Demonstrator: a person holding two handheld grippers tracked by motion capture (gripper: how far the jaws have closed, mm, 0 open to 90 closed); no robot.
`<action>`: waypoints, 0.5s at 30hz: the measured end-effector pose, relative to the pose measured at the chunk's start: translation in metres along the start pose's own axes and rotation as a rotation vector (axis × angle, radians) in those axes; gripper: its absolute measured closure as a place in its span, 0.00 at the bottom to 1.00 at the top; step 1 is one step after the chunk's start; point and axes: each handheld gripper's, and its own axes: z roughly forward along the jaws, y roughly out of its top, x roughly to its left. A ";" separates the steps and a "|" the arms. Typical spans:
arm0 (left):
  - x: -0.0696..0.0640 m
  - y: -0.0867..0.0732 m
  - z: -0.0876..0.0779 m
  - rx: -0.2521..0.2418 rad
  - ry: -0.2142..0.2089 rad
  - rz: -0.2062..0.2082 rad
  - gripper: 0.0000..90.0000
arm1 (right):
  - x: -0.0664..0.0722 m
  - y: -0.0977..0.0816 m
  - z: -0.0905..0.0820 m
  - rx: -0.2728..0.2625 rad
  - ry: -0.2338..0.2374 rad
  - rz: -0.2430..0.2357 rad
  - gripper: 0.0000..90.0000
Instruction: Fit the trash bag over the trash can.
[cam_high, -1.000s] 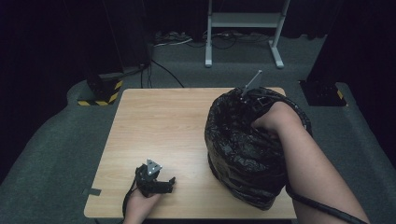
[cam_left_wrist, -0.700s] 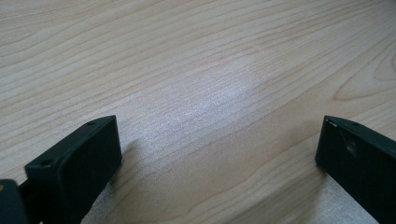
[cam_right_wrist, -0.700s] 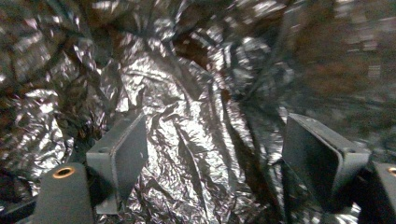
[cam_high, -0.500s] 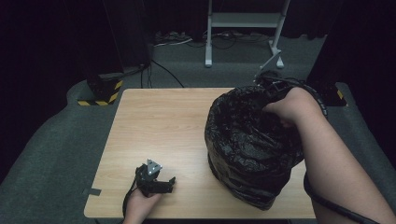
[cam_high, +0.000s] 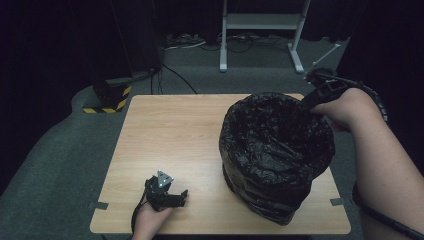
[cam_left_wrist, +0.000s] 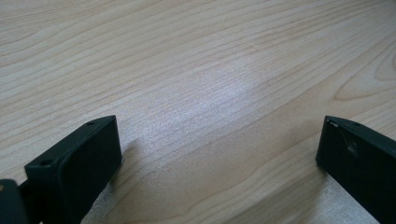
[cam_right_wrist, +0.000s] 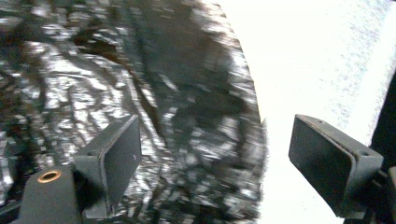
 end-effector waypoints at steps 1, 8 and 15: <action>0.000 0.000 0.000 0.000 0.000 0.000 0.00 | -0.006 -0.002 0.000 -0.002 -0.003 0.006 0.19; 0.000 0.000 0.000 0.001 -0.001 0.000 0.00 | -0.042 -0.017 0.006 -0.007 -0.020 0.075 0.19; 0.000 0.000 0.000 0.001 -0.001 0.000 0.00 | -0.075 -0.035 0.016 0.003 -0.014 0.143 0.19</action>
